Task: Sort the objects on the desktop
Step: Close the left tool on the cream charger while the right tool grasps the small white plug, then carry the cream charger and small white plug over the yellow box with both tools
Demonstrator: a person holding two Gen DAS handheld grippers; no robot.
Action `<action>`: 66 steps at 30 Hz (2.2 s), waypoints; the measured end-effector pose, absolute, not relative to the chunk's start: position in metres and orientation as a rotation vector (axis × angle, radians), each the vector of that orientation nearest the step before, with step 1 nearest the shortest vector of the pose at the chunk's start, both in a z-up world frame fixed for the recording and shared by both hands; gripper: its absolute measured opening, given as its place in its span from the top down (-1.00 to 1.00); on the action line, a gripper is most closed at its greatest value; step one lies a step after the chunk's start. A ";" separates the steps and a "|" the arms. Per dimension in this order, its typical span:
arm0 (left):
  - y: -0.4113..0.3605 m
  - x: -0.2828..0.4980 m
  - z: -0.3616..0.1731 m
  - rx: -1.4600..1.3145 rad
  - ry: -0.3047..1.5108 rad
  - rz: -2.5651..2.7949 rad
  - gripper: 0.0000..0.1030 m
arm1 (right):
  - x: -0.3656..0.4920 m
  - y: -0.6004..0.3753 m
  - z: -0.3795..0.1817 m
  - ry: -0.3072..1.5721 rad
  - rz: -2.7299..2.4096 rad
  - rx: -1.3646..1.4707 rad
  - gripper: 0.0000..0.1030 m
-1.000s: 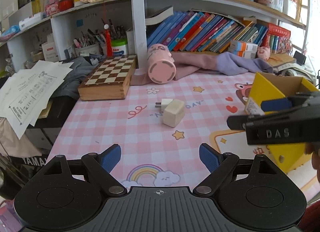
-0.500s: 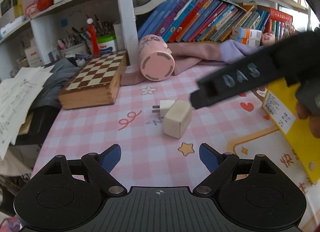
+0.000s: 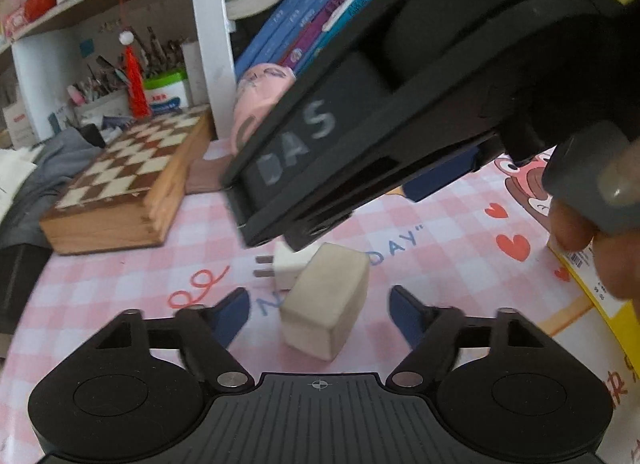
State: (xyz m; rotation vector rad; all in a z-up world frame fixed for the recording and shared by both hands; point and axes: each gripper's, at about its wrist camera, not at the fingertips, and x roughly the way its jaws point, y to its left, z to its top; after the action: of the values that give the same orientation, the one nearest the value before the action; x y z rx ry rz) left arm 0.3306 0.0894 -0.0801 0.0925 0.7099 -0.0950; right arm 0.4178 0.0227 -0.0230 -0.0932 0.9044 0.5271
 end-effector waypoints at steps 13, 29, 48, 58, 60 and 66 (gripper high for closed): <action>0.141 0.264 -0.065 -0.032 0.826 -0.031 0.53 | 0.438 0.058 -0.054 0.966 0.538 -0.136 -0.29; 0.156 0.228 -0.001 -0.126 0.700 0.047 0.55 | 0.417 0.045 -0.040 0.921 0.528 -0.099 0.32; 0.131 0.173 0.063 -0.174 0.582 -0.067 0.57 | 0.295 -0.051 0.042 0.758 0.590 -0.042 0.32; 0.128 0.129 0.068 -0.227 0.554 -0.078 0.58 | 0.231 -0.071 0.052 0.717 0.584 -0.067 0.32; 0.128 0.119 0.071 -0.226 0.540 -0.082 0.58 | 0.218 -0.075 0.055 0.706 0.579 -0.075 0.32; 0.122 0.089 0.068 -0.246 0.539 -0.108 0.58 | 0.177 -0.081 0.057 0.699 0.551 -0.066 0.32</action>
State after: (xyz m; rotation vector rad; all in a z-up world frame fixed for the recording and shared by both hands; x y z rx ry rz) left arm 0.0891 0.1220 0.0684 -0.2455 0.5390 -0.1078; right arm 0.1770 -0.0815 0.0570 -0.0663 0.6990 0.5506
